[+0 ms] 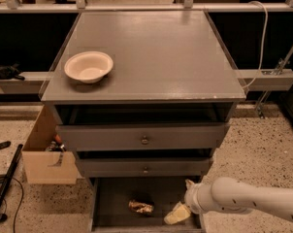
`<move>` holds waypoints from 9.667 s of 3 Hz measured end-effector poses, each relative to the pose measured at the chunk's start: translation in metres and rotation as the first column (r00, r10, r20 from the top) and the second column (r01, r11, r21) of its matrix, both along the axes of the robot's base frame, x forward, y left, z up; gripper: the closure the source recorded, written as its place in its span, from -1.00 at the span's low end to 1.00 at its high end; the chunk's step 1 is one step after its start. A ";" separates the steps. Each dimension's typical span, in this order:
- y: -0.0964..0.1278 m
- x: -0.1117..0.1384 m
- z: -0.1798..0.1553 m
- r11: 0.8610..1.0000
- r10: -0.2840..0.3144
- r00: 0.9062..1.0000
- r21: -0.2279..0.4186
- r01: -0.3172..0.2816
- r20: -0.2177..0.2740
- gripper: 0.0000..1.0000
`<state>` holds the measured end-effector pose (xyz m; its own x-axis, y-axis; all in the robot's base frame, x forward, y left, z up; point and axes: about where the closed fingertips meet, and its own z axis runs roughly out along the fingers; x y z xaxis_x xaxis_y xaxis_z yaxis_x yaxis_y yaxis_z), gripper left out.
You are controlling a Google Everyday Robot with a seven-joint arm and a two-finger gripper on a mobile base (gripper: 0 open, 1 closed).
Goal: Pick orange can from bottom drawer and place on counter
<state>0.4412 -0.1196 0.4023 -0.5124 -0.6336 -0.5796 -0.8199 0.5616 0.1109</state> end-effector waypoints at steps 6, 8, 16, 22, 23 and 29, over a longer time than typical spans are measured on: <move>0.041 0.049 -0.152 0.997 0.061 0.994 -0.049 -0.065 -0.089 -1.00; 0.059 0.065 -0.167 0.999 0.045 0.998 -0.002 -0.045 -0.051 -1.00; 0.116 0.064 -0.277 0.999 0.040 0.994 0.034 -0.037 -0.103 -1.00; 0.091 0.054 -0.243 1.000 0.017 0.994 0.009 -0.016 -0.108 1.00; 0.064 0.044 -0.207 1.000 -0.007 0.995 0.005 0.008 -0.104 1.00; -0.005 -0.084 0.090 0.995 0.041 0.920 -0.100 -0.002 0.389 1.00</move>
Offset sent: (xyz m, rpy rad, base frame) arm 0.0085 -0.0199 -0.0309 -0.0315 -0.0008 -0.0335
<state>0.3572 -0.1243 0.4924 -0.2437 -0.7043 -0.6668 -0.7990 0.5355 -0.2736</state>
